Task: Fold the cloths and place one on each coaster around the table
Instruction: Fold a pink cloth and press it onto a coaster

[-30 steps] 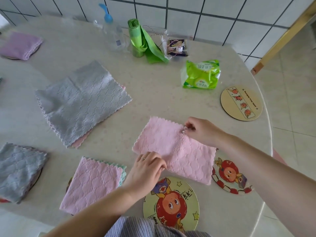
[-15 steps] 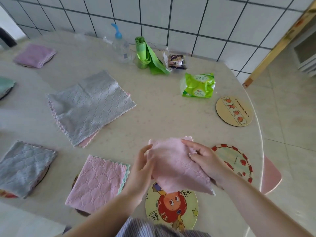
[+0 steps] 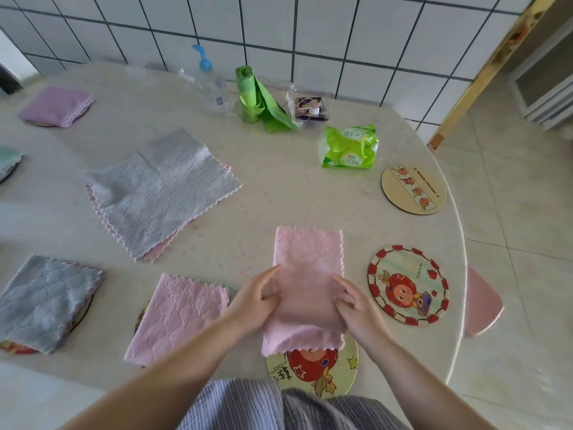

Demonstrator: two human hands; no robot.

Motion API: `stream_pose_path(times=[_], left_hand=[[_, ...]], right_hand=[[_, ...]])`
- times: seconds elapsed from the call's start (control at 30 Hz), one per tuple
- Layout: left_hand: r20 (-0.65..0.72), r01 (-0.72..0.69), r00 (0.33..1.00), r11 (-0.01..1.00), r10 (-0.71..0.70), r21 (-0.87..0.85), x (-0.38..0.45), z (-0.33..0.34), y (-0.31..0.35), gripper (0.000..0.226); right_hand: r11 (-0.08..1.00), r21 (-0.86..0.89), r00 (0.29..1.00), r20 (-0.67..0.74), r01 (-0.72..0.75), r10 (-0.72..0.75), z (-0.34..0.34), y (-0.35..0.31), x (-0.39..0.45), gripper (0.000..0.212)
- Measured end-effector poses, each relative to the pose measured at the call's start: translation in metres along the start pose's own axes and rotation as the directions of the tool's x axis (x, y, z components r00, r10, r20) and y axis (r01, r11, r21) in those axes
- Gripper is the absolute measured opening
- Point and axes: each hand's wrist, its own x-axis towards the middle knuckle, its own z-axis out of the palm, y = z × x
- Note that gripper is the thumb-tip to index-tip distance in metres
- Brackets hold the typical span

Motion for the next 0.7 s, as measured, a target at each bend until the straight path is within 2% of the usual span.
stream_pose_path(times=[0.1, 0.2, 0.27, 0.43, 0.5, 0.57, 0.6, 0.67, 0.7], left_hand=[[-0.013, 0.064, 0.998, 0.975, -0.068, -0.213, -0.021, 0.000, -0.004, 0.041], [0.031, 0.064, 0.998, 0.950, -0.057, -0.305, -0.040, 0.002, -0.009, 0.041], [0.051, 0.065, 0.997, 0.949, -0.052, -0.307, -0.047, 0.004, -0.013, 0.043], [0.018, 0.027, 1.000, 0.983, -0.024, -0.179, -0.052, 0.006, -0.014, 0.035], [0.013, 0.066, 0.998, 0.973, -0.065, -0.221, -0.054, 0.006, -0.014, 0.030], [0.041, 0.179, 0.983, 0.910, -0.177, -0.373, -0.056, 0.009, -0.013, 0.030], [0.074, 0.250, 0.967, 0.847, -0.244, -0.470, -0.058, 0.010, -0.013, 0.033], [0.167, 0.368, 0.926, 0.714, -0.338, -0.595, -0.059, 0.012, -0.014, 0.037], [0.204, 0.418, 0.904, 0.680, -0.375, -0.603, -0.059, 0.012, -0.016, 0.037]], right_hand=[[0.999, 0.048, 0.998, -0.057, -0.013, 0.016, -0.004, 0.003, -0.016, 0.038], [0.998, 0.064, 1.000, -0.006, 0.016, -0.015, -0.003, 0.008, -0.032, 0.038], [0.999, -0.003, 0.999, 0.025, 0.045, -0.045, 0.000, 0.010, -0.037, 0.039], [0.996, -0.024, 0.995, -0.046, 0.089, -0.090, 0.007, 0.005, -0.045, 0.037], [0.998, -0.025, 0.996, -0.070, 0.052, -0.054, 0.007, 0.007, -0.048, 0.032], [0.999, 0.037, 0.998, -0.048, -0.033, 0.035, 0.008, 0.011, -0.051, 0.029], [0.990, 0.102, 0.994, -0.025, -0.100, 0.103, 0.008, 0.014, -0.051, 0.028], [0.929, 0.269, 0.968, 0.055, -0.252, 0.247, 0.007, 0.016, -0.053, 0.031], [0.887, 0.345, 0.952, 0.098, -0.307, 0.291, 0.006, 0.015, -0.054, 0.034]])
